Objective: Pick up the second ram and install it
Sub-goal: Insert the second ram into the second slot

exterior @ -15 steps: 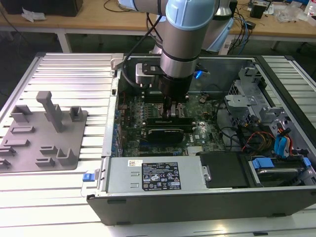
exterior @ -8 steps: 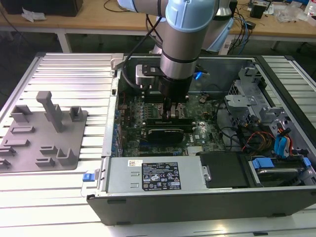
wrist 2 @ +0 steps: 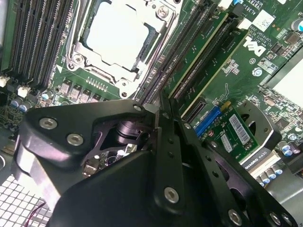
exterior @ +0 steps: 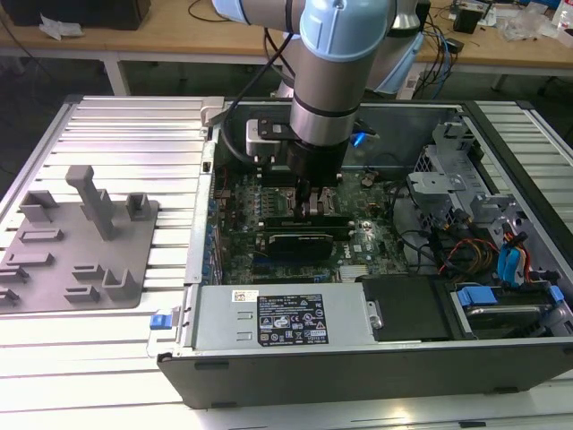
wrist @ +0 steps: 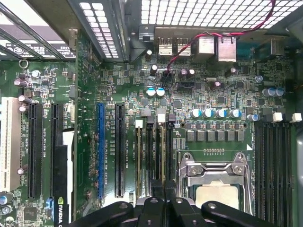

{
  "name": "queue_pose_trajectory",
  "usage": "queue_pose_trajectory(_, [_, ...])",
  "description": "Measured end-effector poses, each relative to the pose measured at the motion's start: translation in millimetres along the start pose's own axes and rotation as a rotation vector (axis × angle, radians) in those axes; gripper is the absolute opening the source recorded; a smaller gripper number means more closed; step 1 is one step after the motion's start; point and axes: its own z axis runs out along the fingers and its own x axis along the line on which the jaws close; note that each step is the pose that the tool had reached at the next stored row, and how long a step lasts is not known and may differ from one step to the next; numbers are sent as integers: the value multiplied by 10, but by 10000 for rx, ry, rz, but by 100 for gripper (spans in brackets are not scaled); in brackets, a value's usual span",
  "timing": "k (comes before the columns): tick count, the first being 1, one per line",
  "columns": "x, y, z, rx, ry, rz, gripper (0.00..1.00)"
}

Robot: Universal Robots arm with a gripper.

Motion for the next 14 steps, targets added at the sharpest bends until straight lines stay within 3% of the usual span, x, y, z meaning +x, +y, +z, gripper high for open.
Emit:
queue_pose_trajectory(7, [-1,-2,16,6,-11,-1,10])
queue_pose_trajectory(8, [0,-1,13,2,-3,-1,16])
queue_pose_trajectory(9, [0,-1,10,1,-1,0,16])
queue_pose_trajectory(14, [-11,6,-170,1,-2,0,16])
